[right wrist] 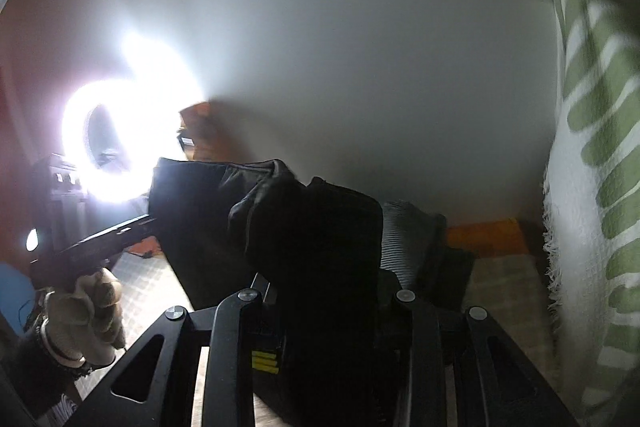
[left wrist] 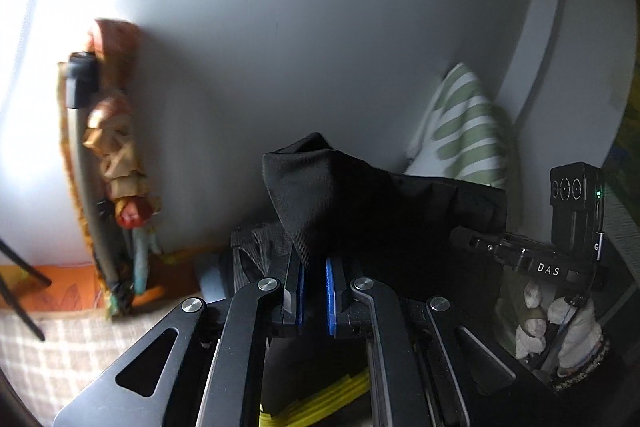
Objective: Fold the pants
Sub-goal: 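Carry the folded pants with both grippers toward the clothes stack by the pillow, then lower the pants onto the clothes stack and open both grippers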
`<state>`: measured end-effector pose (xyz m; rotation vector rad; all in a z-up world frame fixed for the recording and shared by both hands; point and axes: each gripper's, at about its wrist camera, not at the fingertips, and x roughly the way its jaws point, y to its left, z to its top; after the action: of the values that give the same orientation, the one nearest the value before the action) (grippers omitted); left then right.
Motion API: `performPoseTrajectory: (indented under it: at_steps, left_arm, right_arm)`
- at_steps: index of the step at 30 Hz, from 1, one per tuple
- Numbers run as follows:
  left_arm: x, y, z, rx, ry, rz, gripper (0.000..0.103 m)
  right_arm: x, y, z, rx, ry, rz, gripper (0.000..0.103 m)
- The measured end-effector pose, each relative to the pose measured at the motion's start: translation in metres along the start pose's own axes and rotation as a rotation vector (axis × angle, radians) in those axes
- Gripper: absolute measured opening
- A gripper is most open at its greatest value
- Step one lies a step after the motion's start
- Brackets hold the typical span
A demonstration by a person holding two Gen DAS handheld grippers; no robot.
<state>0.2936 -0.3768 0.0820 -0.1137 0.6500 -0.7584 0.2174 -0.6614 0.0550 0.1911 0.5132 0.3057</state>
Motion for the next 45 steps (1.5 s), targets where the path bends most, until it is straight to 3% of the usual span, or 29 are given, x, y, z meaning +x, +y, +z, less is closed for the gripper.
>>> performPoseTrajectory:
  at_steps: [5,7,10,12,13,15,16,17,21,26,42,45]
  left_arm:
    - [0.045,0.007,0.003,0.004,0.035,0.061,0.006]
    - [0.055,0.012,0.002,0.008,0.045,0.086,0.006]
    - [0.068,0.017,-0.003,0.01,0.073,0.1,0.007]
    - [0.071,0.023,-0.007,0.003,0.089,0.113,0.009]
    - [0.07,0.026,-0.008,0.001,0.091,0.123,0.014]
    - [0.071,0.028,-0.008,0.0,0.096,0.152,0.035]
    - [0.071,0.029,-0.008,-0.005,0.098,0.154,0.056]
    - [0.07,0.03,-0.007,-0.01,0.093,0.159,0.067]
    - [0.062,0.029,-0.006,-0.012,0.094,0.169,0.067]
    - [0.045,0.02,-0.013,0.02,0.1,0.146,0.068]
    - [-0.057,-0.013,-0.068,0.049,0.083,0.104,0.071]
    - [-0.078,-0.02,-0.083,0.071,0.073,0.114,0.077]
  right_arm:
    - [0.042,-0.033,0.005,0.04,0.038,-0.015,0.031]
    - [0.051,-0.038,0.0,0.051,0.042,-0.033,0.037]
    - [0.055,-0.042,-0.005,0.05,0.046,-0.062,0.053]
    - [0.054,-0.043,-0.005,0.044,0.036,-0.129,0.065]
    - [0.053,-0.043,-0.004,0.048,0.029,-0.141,0.067]
    - [0.049,-0.046,-0.004,0.063,0.02,-0.157,0.071]
    - [0.047,-0.046,-0.004,0.068,0.019,-0.162,0.072]
    - [0.046,-0.046,-0.004,0.068,0.019,-0.167,0.074]
    - [0.039,-0.045,-0.007,0.045,0.026,-0.22,0.084]
    - [0.022,-0.04,-0.011,0.046,0.01,-0.246,0.088]
    - [-0.056,0.044,-0.068,0.002,-0.063,-0.295,0.103]
    - [-0.067,0.061,-0.085,-0.013,-0.055,-0.299,0.103]
